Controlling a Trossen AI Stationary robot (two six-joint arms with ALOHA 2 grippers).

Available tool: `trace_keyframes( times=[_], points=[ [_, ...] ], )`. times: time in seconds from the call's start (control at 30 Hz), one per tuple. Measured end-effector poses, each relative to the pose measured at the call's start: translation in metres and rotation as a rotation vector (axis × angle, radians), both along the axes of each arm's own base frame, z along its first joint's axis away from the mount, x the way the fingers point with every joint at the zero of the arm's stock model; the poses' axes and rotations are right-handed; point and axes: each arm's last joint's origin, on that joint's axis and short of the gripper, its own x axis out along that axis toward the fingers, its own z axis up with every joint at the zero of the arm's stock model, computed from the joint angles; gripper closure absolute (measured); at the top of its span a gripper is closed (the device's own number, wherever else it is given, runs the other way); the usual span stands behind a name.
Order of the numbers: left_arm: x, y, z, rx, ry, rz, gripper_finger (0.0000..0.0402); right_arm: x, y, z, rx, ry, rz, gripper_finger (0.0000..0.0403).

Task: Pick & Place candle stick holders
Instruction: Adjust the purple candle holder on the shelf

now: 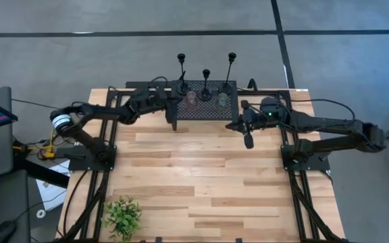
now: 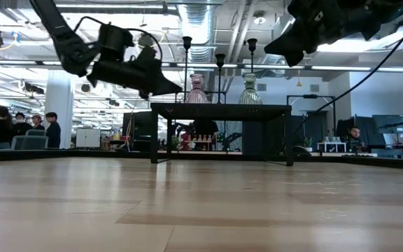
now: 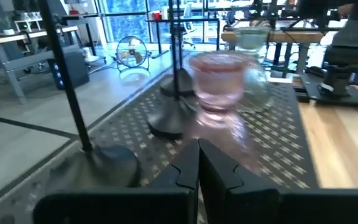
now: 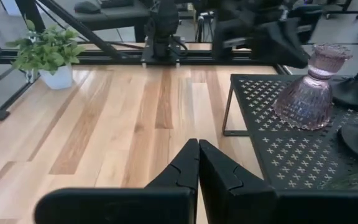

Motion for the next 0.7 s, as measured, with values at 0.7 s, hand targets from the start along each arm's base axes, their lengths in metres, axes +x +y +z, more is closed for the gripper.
trace_keyframes(
  times=[0.7],
  points=[
    [0.037,0.039,0.005,0.014,0.017,0.001,0.0396,0.006,0.028,0.000,-0.022,0.008,0.052,0.0403]
  ],
)
